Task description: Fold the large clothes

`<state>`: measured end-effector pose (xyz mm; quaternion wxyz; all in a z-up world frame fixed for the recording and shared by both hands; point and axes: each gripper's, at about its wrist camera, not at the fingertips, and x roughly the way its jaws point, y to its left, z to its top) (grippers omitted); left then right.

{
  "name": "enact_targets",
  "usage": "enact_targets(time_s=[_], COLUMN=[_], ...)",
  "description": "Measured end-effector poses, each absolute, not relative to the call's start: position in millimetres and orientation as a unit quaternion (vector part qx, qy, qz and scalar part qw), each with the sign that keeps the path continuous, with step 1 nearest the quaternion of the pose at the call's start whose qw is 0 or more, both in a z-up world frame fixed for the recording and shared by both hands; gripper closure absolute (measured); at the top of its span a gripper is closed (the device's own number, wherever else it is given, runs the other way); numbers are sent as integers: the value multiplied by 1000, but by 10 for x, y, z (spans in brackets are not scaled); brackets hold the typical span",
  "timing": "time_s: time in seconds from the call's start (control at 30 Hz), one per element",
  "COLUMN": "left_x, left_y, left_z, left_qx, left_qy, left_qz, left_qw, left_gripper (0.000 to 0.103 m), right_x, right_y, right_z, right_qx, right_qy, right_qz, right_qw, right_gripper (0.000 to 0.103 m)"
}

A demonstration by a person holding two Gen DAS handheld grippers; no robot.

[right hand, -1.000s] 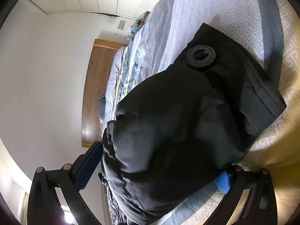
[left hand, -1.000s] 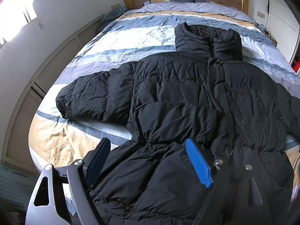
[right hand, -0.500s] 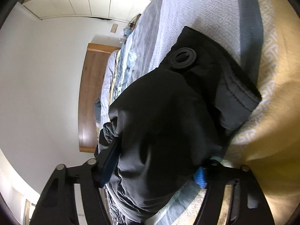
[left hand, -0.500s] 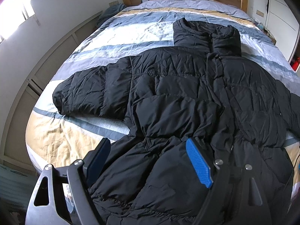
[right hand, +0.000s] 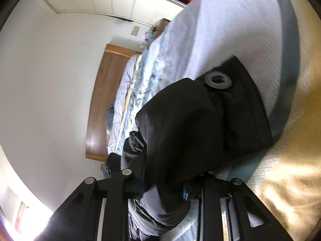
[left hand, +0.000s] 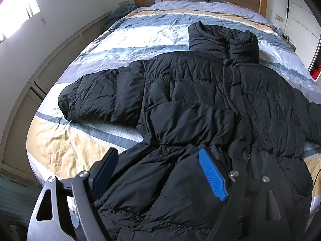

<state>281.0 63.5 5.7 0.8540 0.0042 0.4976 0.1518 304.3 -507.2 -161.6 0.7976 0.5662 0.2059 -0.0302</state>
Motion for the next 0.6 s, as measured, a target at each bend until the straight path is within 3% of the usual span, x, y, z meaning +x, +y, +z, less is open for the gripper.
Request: enact_targets(time_s=[0.6], left_x=[2505], left_y=[911], left_z=[218], left_qx=[-31], left_qy=[478], left_qz=[153], left_qw=[865], left_gripper=[21], right_x=[3062], right_y=[-4343], right_z=[-631], right_qx=[420], right_qy=[199], right_qz=[71], right_qw=[883], right_gripper=[84])
